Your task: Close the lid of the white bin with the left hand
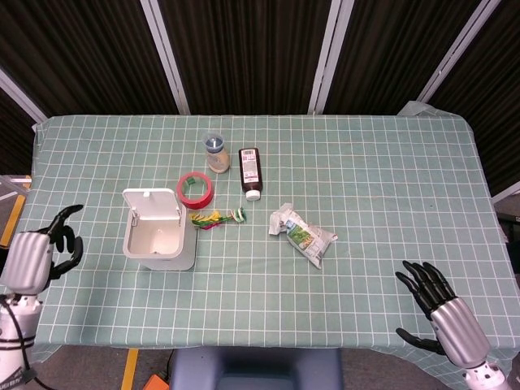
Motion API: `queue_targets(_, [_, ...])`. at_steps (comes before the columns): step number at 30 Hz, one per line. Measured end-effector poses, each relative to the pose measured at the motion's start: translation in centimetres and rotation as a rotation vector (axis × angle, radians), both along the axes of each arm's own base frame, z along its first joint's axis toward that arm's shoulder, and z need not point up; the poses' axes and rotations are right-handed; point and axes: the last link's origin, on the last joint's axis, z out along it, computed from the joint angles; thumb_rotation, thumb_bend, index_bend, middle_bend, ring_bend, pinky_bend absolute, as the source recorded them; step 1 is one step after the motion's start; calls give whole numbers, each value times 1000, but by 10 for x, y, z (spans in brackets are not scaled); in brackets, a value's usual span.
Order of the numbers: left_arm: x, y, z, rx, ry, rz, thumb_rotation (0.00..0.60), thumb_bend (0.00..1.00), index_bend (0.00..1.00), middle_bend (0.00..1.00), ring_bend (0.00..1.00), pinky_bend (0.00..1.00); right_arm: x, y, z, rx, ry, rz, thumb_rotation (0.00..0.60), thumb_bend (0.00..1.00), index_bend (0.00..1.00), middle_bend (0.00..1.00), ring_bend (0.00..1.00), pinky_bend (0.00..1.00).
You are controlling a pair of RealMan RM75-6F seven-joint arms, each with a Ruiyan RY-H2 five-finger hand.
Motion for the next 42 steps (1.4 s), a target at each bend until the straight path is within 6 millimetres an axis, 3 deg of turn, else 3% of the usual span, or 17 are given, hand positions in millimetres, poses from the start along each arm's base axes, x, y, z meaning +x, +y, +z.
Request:
queue_targets(3, [23,27,-4,-78,-32,18,600,622,266,1000,1000,1000,0,-1,-1,-1,4,-2,600,218,0,0,0,0])
queue_targets(8, [51,52,-10,-167,-37,16,600,697,265,1000,1000,1000,-2,-4,0,-20,18,-16,600,218,0,0,0,0])
queue_targets(18, [89,93,-29,-291,-3,104,600,696,263,1000,1000,1000,-2,-5,2,-20,14,-15,600,218,0,0,0,0])
queue_targets(29, [90,83,-34,-345,62,101,600,736,325,1000,1000,1000,-2,-6,0,-19,18,-17,600,218,0,0,0,0])
queue_targets(42, [79,41,-31,-389,136,52,600,859,334,1000,1000,1000,0,-1,1,-10,1,-7,600,218,0,0,0,0])
